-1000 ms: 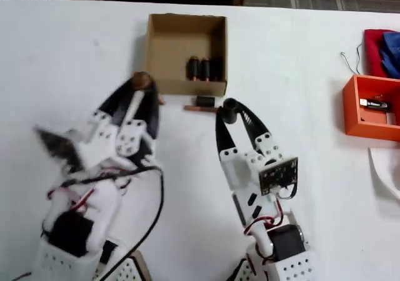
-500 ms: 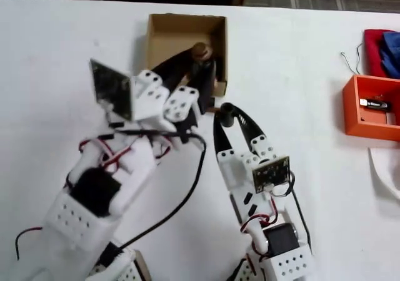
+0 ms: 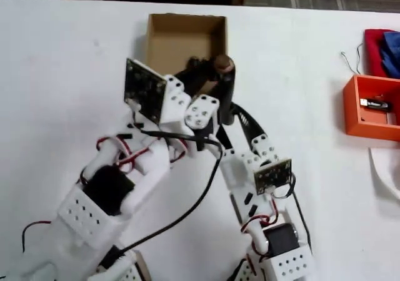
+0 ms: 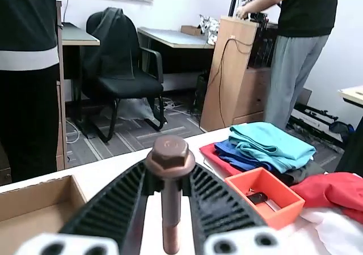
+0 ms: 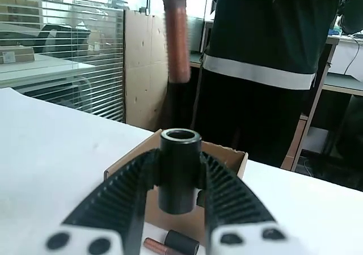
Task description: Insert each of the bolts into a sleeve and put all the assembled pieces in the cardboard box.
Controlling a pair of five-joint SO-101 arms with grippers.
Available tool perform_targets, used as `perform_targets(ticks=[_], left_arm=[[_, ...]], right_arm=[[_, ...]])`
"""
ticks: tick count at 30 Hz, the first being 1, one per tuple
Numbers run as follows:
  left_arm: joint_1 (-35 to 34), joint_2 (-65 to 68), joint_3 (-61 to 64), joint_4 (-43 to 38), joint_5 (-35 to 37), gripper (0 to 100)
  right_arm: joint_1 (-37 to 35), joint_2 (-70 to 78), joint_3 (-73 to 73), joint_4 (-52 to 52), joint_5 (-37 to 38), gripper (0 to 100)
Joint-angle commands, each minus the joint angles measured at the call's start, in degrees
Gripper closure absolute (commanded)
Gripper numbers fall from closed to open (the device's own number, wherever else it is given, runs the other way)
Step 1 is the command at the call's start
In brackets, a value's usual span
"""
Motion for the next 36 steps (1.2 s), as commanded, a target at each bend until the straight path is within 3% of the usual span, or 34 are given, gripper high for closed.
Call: perform_targets(ticks=[1, 28, 31, 36], left_arm=[[0.53, 0.0, 1.45, -0.53, -0.09, 97], [0.62, 6.59, 4.79, -5.27, 0.09, 98], [0.53, 6.51, 5.32, -4.75, 0.09, 98], [0.88, 6.42, 4.7, 3.08, 0.09, 98]], right_arm=[[-0.22, 0.13, -2.81, -1.54, -0.18, 97.8], [-0.13, -0.22, -2.99, -1.36, -0.26, 97.8], [-0.13, -0.22, -2.99, -1.36, -0.26, 97.8], [-0.13, -0.22, -2.99, -1.19, -0.35, 97.8]])
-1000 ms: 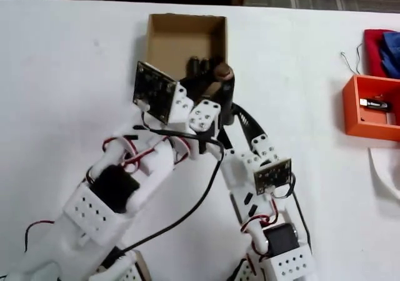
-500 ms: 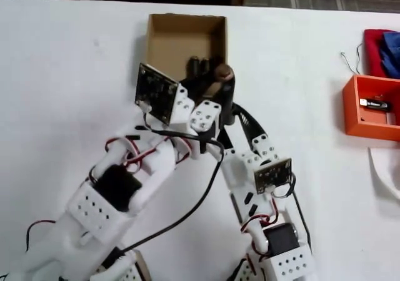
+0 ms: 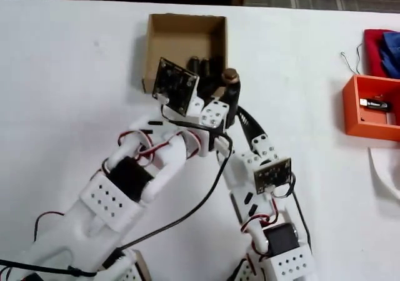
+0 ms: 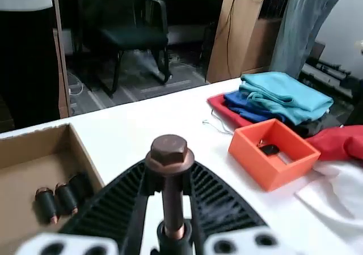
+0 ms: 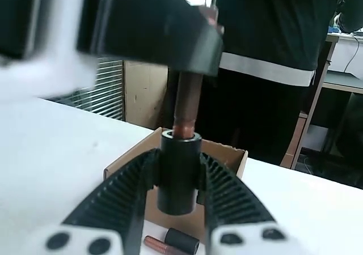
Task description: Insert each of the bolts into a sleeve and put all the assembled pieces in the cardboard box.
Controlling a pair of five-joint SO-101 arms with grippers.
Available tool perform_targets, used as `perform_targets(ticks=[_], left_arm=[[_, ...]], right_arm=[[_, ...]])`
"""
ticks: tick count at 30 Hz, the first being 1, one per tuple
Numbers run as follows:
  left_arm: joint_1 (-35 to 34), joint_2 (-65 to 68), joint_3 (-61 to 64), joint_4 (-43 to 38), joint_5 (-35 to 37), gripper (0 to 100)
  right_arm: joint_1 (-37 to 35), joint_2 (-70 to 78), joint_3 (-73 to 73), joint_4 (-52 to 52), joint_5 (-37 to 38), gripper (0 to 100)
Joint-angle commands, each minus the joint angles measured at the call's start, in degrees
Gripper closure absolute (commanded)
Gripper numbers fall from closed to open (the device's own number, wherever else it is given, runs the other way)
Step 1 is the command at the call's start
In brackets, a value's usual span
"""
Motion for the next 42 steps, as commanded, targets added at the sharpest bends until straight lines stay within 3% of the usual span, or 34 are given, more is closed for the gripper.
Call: perform_targets(ticks=[1, 5, 11, 17, 32, 36, 39, 42], left_arm=[[0.88, -0.18, -1.01, 5.89, -0.18, 98], [1.05, -0.18, -1.01, 11.69, -0.18, 98], [1.05, -1.49, -1.01, 12.31, -0.53, 97], [-0.18, -6.51, -0.84, 12.84, -0.53, 84], [-0.88, -15.12, -1.54, 19.25, -0.62, 84], [-7.21, -18.37, -5.93, 19.43, -3.25, 84], [-16.09, -20.84, -6.9, 20.92, -10.11, 85], [-27.43, -23.21, -5.41, 28.13, -13.8, 93]], right_arm=[[-0.13, -0.22, -2.99, -1.19, -0.35, 97.8], [-0.13, -0.22, -2.99, -1.19, -0.35, 97.8], [-0.31, 0.04, -2.9, -1.19, -0.35, 97.8], [-0.22, 0.13, -2.9, -1.19, -0.35, 97.8], [-0.22, 0.13, -2.81, -1.1, -0.35, 97.8], [-0.13, 0.22, -3.16, -0.84, -0.35, 97.8], [0.48, 0.31, -8.7, 4.79, -0.35, 97.8], [2.51, 3.21, -20.04, 11.74, -2.29, 97.8]])
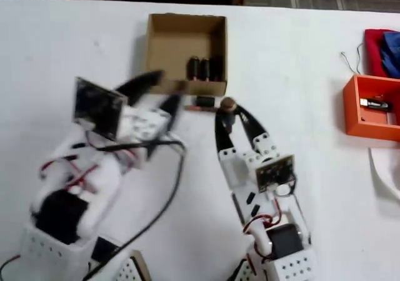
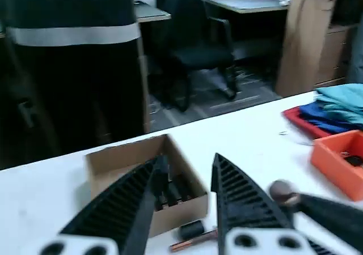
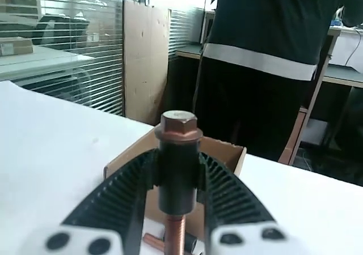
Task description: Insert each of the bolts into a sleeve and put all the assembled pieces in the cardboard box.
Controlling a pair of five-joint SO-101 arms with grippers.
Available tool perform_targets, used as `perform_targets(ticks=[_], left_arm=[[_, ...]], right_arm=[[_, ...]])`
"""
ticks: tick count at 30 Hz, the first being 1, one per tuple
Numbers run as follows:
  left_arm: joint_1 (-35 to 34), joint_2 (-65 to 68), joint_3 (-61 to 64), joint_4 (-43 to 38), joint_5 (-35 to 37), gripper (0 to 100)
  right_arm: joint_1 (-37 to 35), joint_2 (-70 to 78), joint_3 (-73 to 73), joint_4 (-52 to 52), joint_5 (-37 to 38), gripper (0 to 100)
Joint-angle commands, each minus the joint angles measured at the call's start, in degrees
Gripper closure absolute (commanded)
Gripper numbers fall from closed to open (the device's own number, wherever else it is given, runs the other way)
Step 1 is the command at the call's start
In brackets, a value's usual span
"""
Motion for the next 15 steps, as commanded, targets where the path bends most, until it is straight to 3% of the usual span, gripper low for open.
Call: perform_targets(ticks=[1, 4, 8, 15], left_arm=[[-14.68, -2.81, 0.31, 8.18, -4.4, 97], [-25.32, -4.22, 8.92, 14.15, -8.7, 96], [-35.78, -7.47, 22.11, 14.33, -14.07, 96], [-47.38, -14.24, 47.08, -0.26, -21.45, 96]], right_arm=[[2.51, 4.7, -16.97, 5.76, -3.43, 97.8], [2.95, 17.98, -30.33, 8.31, -6.33, 97.8], [2.86, 45.32, -52.92, 14.2, -9.32, 97.8], [2.68, 96.57, -104.18, 38.73, -14.95, 97.8]])
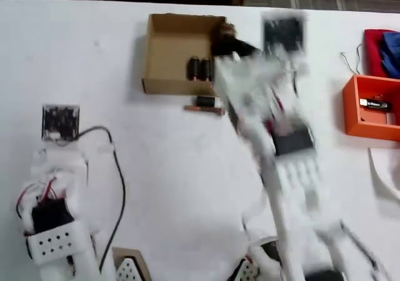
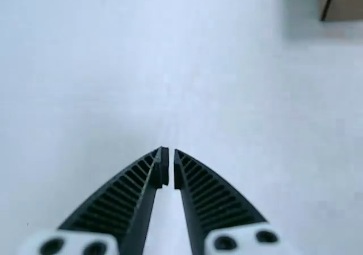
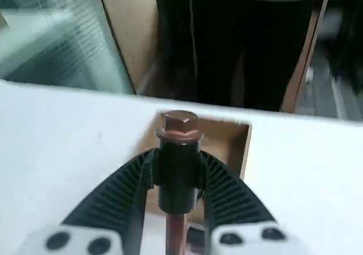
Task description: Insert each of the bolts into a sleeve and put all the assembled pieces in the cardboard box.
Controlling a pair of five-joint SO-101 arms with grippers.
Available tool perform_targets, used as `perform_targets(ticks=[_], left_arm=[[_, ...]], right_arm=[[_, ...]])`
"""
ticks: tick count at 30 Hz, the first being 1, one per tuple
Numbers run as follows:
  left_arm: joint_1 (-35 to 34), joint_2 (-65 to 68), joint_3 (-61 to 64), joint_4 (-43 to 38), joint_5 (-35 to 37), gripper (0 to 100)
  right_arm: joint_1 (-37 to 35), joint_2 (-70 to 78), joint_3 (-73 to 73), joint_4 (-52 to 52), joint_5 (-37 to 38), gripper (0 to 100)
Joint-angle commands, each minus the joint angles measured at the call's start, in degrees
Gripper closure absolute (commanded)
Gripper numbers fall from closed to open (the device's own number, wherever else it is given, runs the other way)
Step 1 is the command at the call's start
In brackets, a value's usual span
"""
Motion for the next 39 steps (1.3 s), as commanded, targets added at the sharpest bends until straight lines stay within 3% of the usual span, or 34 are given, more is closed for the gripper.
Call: perform_targets(ticks=[1, 7, 12, 28, 39], left_arm=[[-4.22, -2.64, 10.95, -7.74, -3.08, 96], [-4.4, -2.99, 17.45, -10.02, -8.35, 96], [-4.31, -2.99, 18.24, -10.02, -8.62, 96], [-2.55, -2.99, 18.42, -10.02, -8.62, 96], [-2.55, -2.99, 18.42, -10.02, -8.62, 96]], right_arm=[[-0.04, 30.64, -36.13, 12.18, -2.9, 97.8], [-1.45, 70.2, -83.34, 24.4, -4.75, 97.8], [-2.15, 92.0, -105.23, 23.96, -4.75, 97.8], [-3.91, 95.16, -88.35, 2.77, -4.75, 97.8], [-3.74, 96.31, -85.01, 2.59, -4.75, 97.8]])
